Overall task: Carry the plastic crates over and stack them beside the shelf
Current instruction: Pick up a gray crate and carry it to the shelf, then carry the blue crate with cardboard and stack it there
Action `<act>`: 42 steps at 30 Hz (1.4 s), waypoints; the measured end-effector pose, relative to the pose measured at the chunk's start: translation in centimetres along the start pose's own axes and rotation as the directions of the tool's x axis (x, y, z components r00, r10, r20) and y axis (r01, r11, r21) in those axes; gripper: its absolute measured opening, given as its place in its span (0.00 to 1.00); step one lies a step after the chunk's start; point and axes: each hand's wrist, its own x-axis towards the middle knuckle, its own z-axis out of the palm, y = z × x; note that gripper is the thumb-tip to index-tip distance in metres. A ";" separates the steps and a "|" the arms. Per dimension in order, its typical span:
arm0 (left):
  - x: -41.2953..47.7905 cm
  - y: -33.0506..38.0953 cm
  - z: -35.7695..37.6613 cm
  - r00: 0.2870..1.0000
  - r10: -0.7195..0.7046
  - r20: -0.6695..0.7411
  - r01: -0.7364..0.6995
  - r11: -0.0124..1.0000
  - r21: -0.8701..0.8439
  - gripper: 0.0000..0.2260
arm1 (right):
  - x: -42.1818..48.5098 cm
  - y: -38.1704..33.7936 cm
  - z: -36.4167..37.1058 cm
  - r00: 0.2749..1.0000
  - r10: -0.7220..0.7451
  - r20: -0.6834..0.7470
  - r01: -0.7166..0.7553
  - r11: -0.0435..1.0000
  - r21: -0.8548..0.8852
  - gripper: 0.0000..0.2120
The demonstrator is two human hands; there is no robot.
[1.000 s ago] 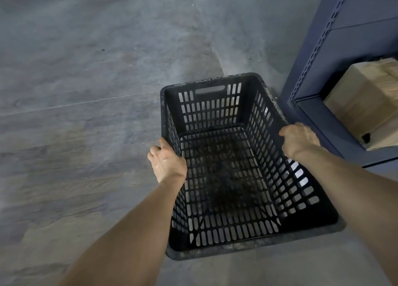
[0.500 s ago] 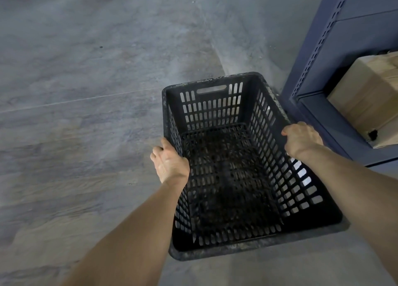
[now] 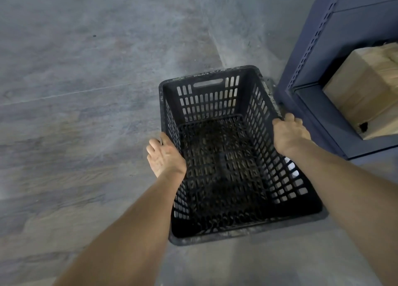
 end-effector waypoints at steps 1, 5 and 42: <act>-0.5 0.2 -0.8 1.000 -0.001 0.009 0.001 1.000 0.019 0.28 | -0.9 -0.3 -0.8 1.000 -0.013 0.006 0.013 1.000 0.010 0.24; -3.8 1.8 -4.7 0.997 0.011 0.080 -0.017 0.996 0.083 0.24 | -5.4 -0.8 -4.1 0.999 -0.032 0.036 0.031 0.999 0.011 0.21; -51.9 25.7 -36.2 0.206 0.814 0.544 -0.966 0.080 0.246 0.22 | -54.9 27.4 -29.0 0.697 0.707 0.121 -0.705 0.644 0.297 0.25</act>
